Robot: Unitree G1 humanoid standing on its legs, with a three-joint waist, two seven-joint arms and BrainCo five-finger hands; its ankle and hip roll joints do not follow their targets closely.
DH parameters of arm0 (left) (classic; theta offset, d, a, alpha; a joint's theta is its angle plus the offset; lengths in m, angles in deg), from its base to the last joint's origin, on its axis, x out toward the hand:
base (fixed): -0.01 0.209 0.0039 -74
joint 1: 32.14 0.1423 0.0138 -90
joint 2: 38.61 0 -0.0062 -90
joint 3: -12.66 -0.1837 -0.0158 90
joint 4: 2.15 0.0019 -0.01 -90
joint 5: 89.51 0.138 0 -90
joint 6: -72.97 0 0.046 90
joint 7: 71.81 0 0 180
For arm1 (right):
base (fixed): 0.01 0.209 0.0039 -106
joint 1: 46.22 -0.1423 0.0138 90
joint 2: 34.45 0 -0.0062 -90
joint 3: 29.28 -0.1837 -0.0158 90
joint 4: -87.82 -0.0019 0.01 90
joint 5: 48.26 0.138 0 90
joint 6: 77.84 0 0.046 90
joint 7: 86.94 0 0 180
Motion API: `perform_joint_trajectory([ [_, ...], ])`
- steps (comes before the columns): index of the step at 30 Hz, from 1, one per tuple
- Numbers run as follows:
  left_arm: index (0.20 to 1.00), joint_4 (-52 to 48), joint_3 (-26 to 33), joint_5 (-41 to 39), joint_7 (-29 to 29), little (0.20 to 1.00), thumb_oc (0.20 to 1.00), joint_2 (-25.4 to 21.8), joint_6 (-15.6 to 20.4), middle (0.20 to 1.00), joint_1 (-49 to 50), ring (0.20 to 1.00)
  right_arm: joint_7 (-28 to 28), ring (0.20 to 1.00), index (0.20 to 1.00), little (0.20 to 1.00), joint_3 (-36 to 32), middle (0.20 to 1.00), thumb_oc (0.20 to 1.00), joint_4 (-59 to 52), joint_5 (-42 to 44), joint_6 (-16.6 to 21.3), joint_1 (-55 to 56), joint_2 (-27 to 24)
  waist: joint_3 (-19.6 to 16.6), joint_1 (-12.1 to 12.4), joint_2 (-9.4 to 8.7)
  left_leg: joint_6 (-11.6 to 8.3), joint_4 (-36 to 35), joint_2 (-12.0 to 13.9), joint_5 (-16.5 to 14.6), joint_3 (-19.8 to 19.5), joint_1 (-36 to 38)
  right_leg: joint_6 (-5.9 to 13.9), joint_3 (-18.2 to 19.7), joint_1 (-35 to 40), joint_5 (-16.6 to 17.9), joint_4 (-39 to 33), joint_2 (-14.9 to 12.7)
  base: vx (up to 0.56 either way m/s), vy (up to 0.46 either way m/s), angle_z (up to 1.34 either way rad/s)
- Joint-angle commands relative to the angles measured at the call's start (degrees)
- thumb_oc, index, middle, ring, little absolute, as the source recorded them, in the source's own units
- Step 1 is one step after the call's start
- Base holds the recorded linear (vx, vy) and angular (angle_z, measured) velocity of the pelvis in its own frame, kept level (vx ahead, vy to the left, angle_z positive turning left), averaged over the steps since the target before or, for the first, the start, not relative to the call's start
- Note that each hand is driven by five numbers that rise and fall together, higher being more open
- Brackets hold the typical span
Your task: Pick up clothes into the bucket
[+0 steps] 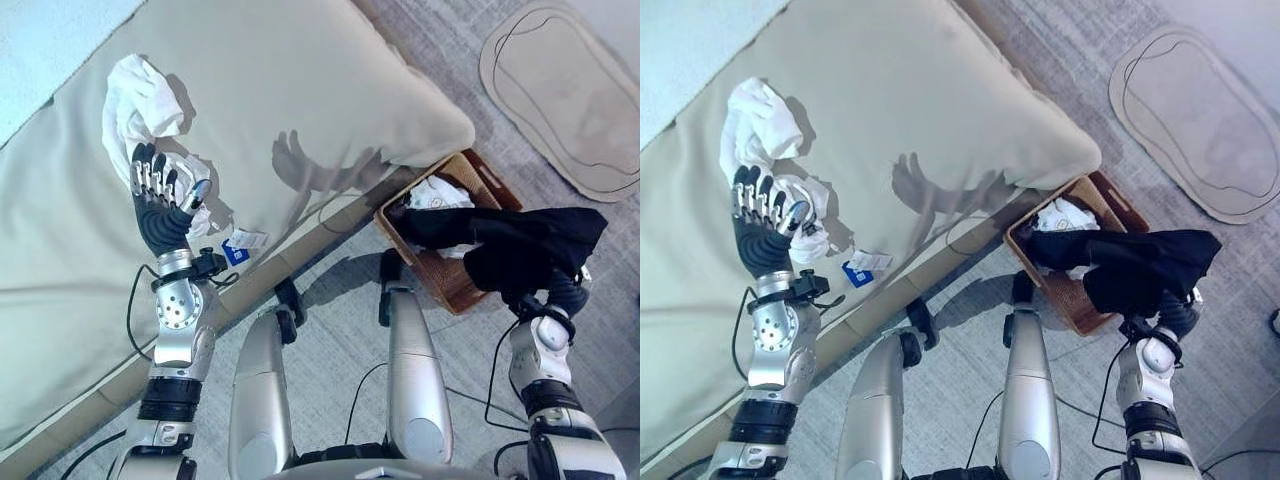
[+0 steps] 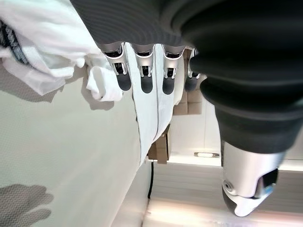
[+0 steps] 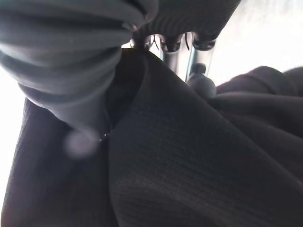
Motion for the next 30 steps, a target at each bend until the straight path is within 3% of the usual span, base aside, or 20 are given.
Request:
perform_joint_trajectory([
  [1, 1.0, -5.5, -0.8, 0.0, -1.1, 1.0, 1.0, -0.3, 4.5, 1.0, 0.5, 1.0, 2.7, 0.2, 0.2, 0.2, 1.3, 0.2, 0.2, 3.1, 0.0, 3.7, -2.2, -4.4, -3.2, 0.7, 2.06, 0.21, 6.7, 0.3, -5.4, -1.5, -3.3, 0.02, -0.7, -1.9, -0.9, 2.5, -0.9, 0.05, -0.013, -0.06],
  [3, 1.0, -6.6, -1.7, -0.3, -1.0, 1.0, 1.0, -0.7, 4.6, 1.0, 0.2, 1.0, 3.1, 0.2, 0.2, 0.2, 2.0, 0.2, 0.2, 6.3, 0.6, 2.9, -4.7, -5.9, -3.3, 1.4, 2.91, -0.23, 8.3, 0.2, -7.4, -2.2, -5.2, 0.26, -0.1, -4.0, -2.9, 4.9, -0.6, 0.04, -0.013, -0.08],
  [8, 1.0, -9.2, -2.9, -1.4, -0.9, 1.0, 1.0, -0.7, 4.8, 1.0, -0.5, 1.0, 3.2, 0.2, 0.2, 0.2, 5.6, 0.2, 0.2, 11.1, -0.5, 0.8, -11.2, -9.3, -3.1, 2.5, 4.3, -0.05, 11.1, 0.3, -7.6, -2.1, -10.3, -0.02, 1.0, -9.6, -3.3, 8.1, -0.6, -0.05, -0.002, 0.0],
  [12, 1.0, -10.8, -4.5, -1.9, -1.3, 1.0, 1.0, -0.8, 4.9, 1.0, -1.7, 1.0, 3.4, 0.2, 0.2, 0.2, 13.3, 0.2, 0.2, 15.0, -10.2, -3.9, -15.8, -11.9, -2.7, 3.5, 5.18, 0.59, 13.7, 0.7, -8.0, -2.1, -14.0, -0.42, 2.1, -14.1, -3.8, 11.7, -0.4, -0.02, 0.006, 0.02],
  [15, 1.0, -11.5, -4.9, -1.3, -1.9, 1.0, 1.0, -1.1, 4.8, 1.0, -2.1, 1.0, 3.9, 0.2, 0.2, 0.2, 16.0, 0.2, 0.2, 16.0, -13.5, -5.2, -18.3, -12.3, -2.8, 3.9, 5.64, 0.85, 15.2, 0.8, -8.2, -2.2, -16.1, -0.54, 2.6, -16.6, -4.0, 13.3, -0.1, 0.0, 0.0, -0.01],
  [30, 1.0, -13.0, -5.8, -2.5, -2.8, 1.0, 1.0, -2.0, 4.5, 1.0, -2.3, 1.0, 3.9, 0.2, 0.2, 0.2, 18.0, 0.2, 0.2, 30.8, -14.8, -10.6, -24.7, -14.2, -4.0, 5.0, 6.58, 1.17, 16.6, 0.3, -7.8, -2.2, -20.0, -1.03, 3.1, -21.6, -4.8, 16.3, -0.3, 0.0, -0.001, 0.01],
])
